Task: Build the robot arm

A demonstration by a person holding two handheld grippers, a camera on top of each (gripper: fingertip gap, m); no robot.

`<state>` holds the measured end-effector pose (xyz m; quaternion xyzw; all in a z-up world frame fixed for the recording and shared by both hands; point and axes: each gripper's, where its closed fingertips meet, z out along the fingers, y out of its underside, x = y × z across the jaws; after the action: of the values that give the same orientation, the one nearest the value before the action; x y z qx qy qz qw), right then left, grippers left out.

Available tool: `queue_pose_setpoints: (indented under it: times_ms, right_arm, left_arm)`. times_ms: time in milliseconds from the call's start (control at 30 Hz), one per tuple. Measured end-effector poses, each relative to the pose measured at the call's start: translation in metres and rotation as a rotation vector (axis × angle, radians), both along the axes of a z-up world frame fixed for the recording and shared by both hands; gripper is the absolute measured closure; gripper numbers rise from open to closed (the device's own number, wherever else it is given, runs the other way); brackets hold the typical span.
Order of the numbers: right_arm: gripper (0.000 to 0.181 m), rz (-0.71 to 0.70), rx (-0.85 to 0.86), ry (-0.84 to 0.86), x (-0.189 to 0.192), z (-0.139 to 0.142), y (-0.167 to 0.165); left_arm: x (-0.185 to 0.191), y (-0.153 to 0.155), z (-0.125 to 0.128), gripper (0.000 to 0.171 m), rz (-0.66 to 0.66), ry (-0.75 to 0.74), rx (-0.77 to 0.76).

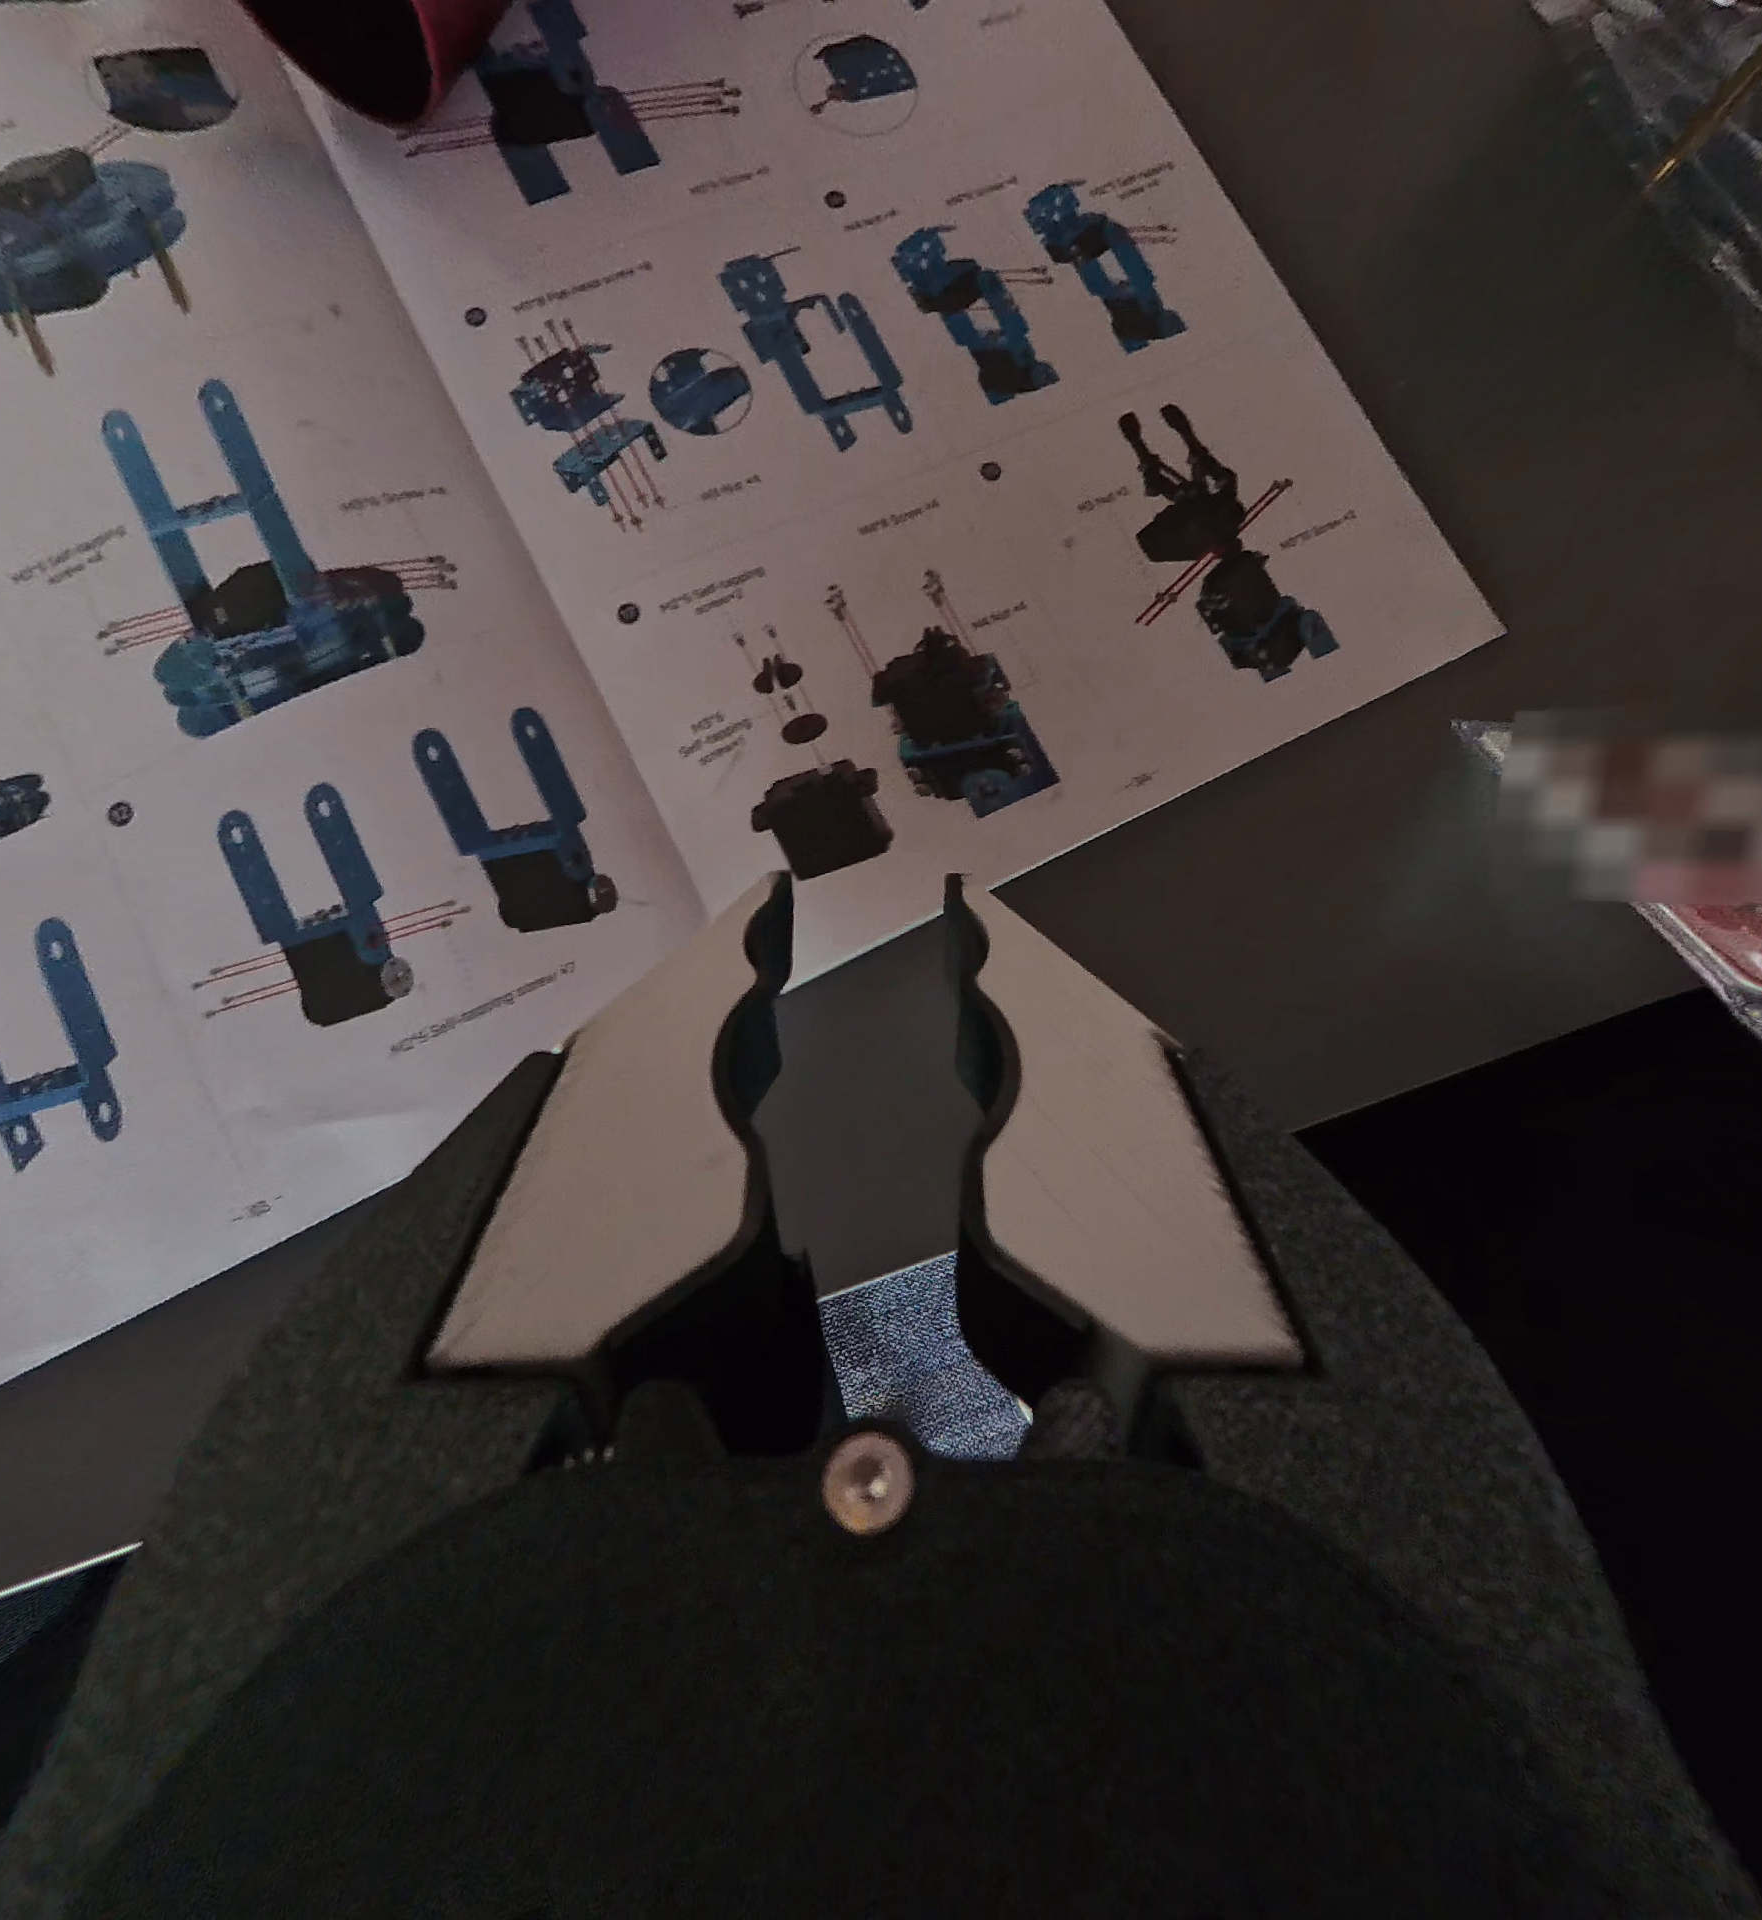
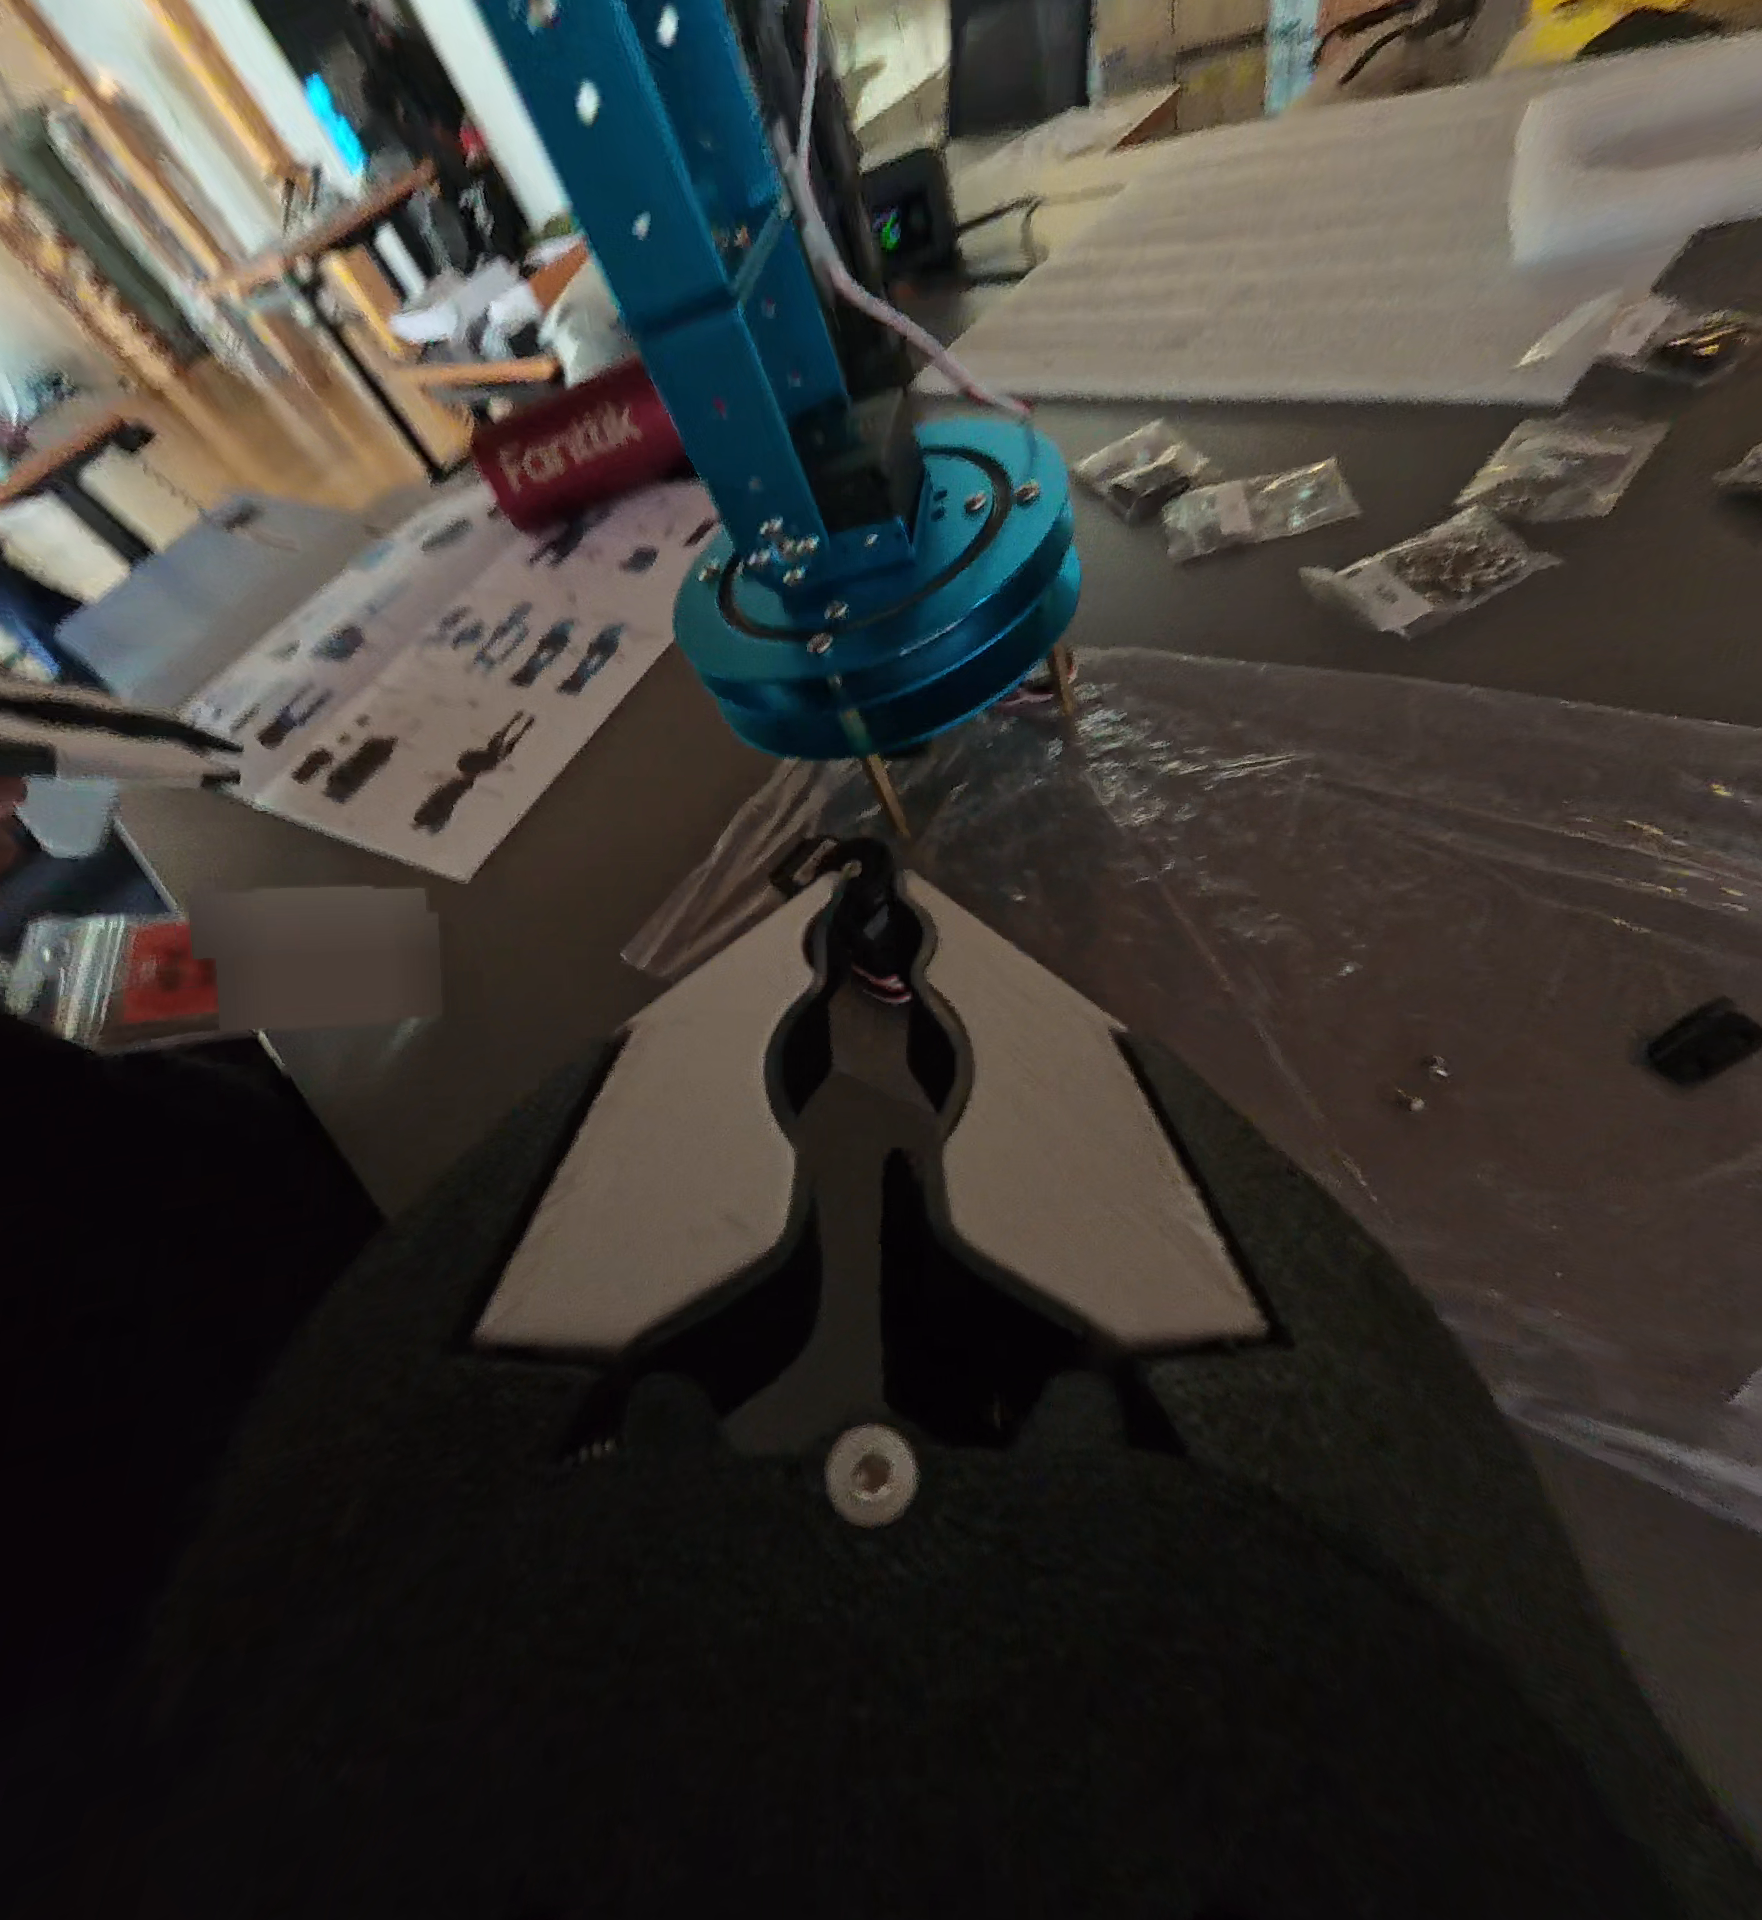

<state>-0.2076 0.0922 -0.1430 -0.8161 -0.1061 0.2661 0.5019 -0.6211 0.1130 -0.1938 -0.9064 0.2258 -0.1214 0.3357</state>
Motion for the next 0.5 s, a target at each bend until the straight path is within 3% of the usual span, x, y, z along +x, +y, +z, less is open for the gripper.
queue_pose_setpoints:
  times_ms: [67,267,500]
  right_arm:
    - [0.177,-0.032,-0.002,0.04,0.004,0.005,-0.001]
    - [0.17,0.059,-0.043,0.108,-0.004,0.014,-0.006]
    - [0.169,0.056,-0.078,0.074,-0.001,0.012,0.002]
  left_arm:
    - [-0.003,0.001,-0.003,0.144,0.01,-0.013,-0.001]
    - [-0.007,0.001,-0.007,0.144,0.033,-0.043,0.003]
    - [-0.007,0.003,-0.01,0.144,0.051,-0.063,-0.002]
